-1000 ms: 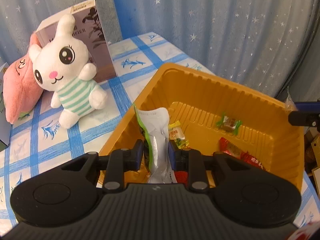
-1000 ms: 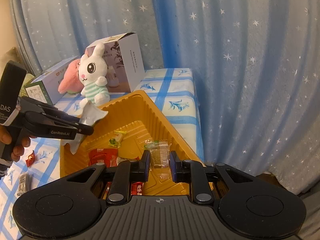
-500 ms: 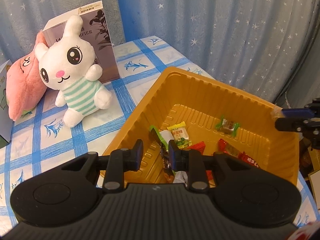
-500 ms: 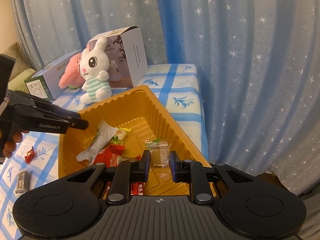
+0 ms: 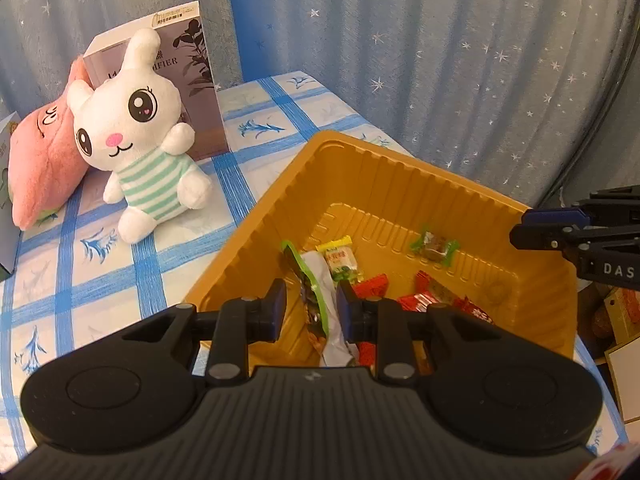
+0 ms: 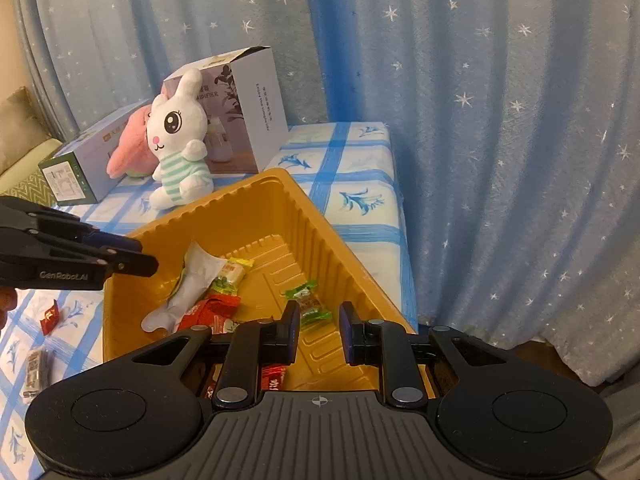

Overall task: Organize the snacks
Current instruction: 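Open both grippers to release the snacks into the tray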

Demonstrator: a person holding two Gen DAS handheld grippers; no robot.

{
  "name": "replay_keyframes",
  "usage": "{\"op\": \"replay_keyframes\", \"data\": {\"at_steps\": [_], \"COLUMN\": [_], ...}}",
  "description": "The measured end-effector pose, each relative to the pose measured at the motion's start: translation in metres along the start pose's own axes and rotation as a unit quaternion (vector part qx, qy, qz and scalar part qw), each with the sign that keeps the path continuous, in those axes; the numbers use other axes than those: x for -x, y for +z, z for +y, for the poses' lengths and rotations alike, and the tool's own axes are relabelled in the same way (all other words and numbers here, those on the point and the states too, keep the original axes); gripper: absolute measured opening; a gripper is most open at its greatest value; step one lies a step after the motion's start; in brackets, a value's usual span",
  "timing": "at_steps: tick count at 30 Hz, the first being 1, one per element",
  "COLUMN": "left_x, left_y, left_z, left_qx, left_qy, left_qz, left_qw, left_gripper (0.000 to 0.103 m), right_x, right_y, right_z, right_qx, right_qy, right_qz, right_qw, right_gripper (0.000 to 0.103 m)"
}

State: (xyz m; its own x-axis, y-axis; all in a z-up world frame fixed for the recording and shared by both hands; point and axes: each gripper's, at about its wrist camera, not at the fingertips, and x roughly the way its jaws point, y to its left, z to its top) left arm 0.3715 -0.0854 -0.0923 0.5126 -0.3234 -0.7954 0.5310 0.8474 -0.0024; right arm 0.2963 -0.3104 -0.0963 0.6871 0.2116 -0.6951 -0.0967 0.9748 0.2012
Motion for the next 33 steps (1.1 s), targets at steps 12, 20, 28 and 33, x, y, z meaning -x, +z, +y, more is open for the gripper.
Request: {"op": "replay_keyframes", "data": {"at_steps": [12, 20, 28, 33], "left_x": [0.021, 0.048, 0.088, 0.114], "left_y": [-0.008, -0.024, -0.045, -0.062], "left_z": [-0.010, -0.024, -0.040, -0.047], "left_qx": [0.015, 0.033, 0.051, 0.063], "left_qy": [-0.013, -0.023, -0.021, -0.016], "left_qz": [-0.004, -0.011, -0.025, -0.036], "left_qw": [0.9998, 0.9992, 0.9981, 0.9972], "left_gripper": [0.025, 0.026, 0.034, 0.035], "right_x": [0.023, 0.054, 0.087, 0.105], "right_y": [-0.010, -0.020, -0.032, -0.042], "right_z": [-0.002, 0.003, 0.020, 0.033], "right_qx": [-0.010, -0.022, -0.020, -0.011], "right_qy": [0.008, 0.023, 0.036, 0.047], "right_qz": [0.001, -0.013, -0.028, -0.031], "right_qw": [1.000, 0.999, 0.999, 0.998], "right_gripper": [0.048, 0.066, 0.073, 0.075]}}
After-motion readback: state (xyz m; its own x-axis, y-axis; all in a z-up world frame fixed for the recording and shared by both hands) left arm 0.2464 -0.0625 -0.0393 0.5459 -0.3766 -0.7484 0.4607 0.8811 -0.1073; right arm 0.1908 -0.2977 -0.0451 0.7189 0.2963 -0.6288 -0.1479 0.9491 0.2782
